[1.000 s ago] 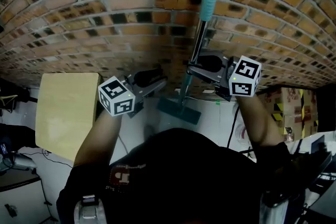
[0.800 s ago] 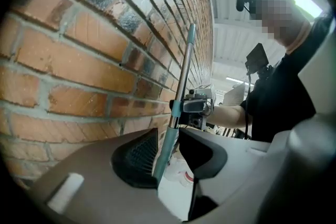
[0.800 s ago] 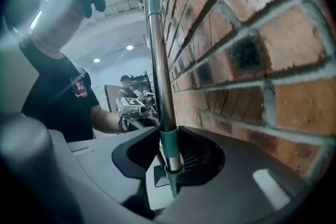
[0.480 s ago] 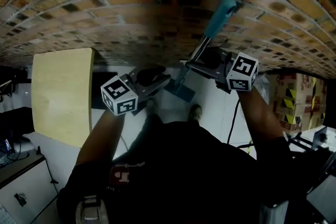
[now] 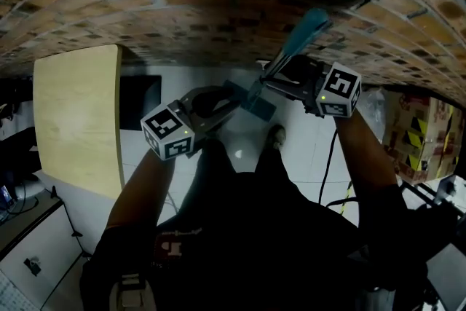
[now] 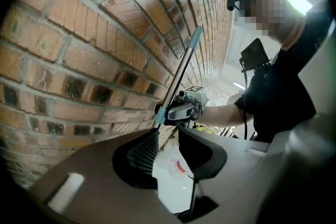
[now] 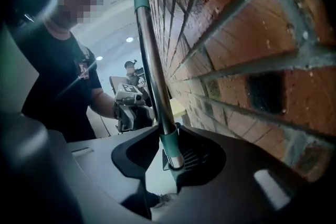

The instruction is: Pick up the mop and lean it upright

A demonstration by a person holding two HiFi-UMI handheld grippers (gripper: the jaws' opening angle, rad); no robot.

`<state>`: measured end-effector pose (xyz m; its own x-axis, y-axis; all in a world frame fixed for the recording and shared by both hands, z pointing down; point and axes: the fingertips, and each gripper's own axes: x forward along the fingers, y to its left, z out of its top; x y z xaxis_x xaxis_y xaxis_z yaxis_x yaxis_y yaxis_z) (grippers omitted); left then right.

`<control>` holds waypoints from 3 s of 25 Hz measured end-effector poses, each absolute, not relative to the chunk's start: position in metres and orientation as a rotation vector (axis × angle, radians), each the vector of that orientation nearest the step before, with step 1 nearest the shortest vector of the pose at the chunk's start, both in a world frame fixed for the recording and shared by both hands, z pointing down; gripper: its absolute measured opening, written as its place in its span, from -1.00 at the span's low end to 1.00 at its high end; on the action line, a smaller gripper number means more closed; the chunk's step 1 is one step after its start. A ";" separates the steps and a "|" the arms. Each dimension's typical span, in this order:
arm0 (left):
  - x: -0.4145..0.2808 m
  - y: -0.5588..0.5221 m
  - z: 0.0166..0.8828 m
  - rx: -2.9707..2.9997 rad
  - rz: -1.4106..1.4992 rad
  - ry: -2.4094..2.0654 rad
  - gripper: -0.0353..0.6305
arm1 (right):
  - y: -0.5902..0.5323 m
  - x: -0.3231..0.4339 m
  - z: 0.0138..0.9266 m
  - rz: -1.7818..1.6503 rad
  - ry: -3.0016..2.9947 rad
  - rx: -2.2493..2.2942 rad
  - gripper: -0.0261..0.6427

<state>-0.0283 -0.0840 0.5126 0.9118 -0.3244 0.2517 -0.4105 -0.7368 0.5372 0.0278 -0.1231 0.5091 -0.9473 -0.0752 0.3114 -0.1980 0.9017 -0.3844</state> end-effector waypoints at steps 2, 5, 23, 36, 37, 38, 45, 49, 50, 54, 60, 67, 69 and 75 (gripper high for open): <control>-0.029 -0.082 0.525 2.446 0.180 -0.519 -0.53 | -0.121 0.024 0.523 0.620 -2.771 0.170 -0.53; -0.028 -0.081 0.542 2.433 0.173 -0.523 -0.53 | -0.120 0.015 0.542 0.625 -2.780 0.126 -0.53; -0.043 -0.079 0.590 2.416 0.183 -0.596 -0.58 | -0.128 -0.015 0.624 0.714 -2.807 -0.022 -0.50; -0.068 -0.093 0.610 2.397 0.207 -0.694 -0.60 | -0.157 -0.011 0.662 0.777 -2.775 0.143 -0.50; -0.069 -0.093 0.610 2.395 0.205 -0.696 -0.60 | -0.160 -0.009 0.663 0.792 -2.775 0.164 -0.50; -0.069 -0.093 0.610 2.393 0.205 -0.697 -0.60 | -0.163 -0.007 0.663 0.809 -2.777 0.185 -0.50; -0.071 -0.092 0.612 2.384 0.208 -0.696 -0.60 | -0.169 -0.003 0.667 0.915 -2.765 0.270 -0.44; -0.071 -0.092 0.613 2.373 0.216 -0.699 -0.60 | -0.169 -0.001 0.669 0.979 -2.743 0.339 -0.41; -0.071 -0.092 0.613 2.370 0.215 -0.700 -0.60 | -0.170 0.000 0.670 0.989 -2.737 0.364 -0.39; -0.069 -0.091 0.614 2.373 0.212 -0.696 -0.60 | -0.173 0.003 0.672 0.993 -2.720 0.472 -0.31; -0.065 -0.090 0.609 2.384 0.198 -0.693 -0.60 | -0.167 0.012 0.674 0.952 -2.680 0.553 -0.18; -0.065 -0.089 0.600 2.394 0.205 -0.697 -0.60 | -0.170 0.032 0.675 0.933 -2.642 0.686 -0.28; -0.063 -0.087 0.597 2.386 0.215 -0.689 -0.60 | -0.175 0.043 0.675 0.922 -2.625 0.758 -0.39; -0.057 -0.083 0.596 2.383 0.222 -0.680 -0.60 | -0.164 0.060 0.677 0.784 -2.591 0.680 -0.55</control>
<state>-0.0570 -0.0827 0.5964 0.8519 -0.4152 0.3192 -0.5235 -0.6600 0.5389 0.0602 -0.1639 0.6767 -0.8240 -0.3418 0.4518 -0.5350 0.7319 -0.4220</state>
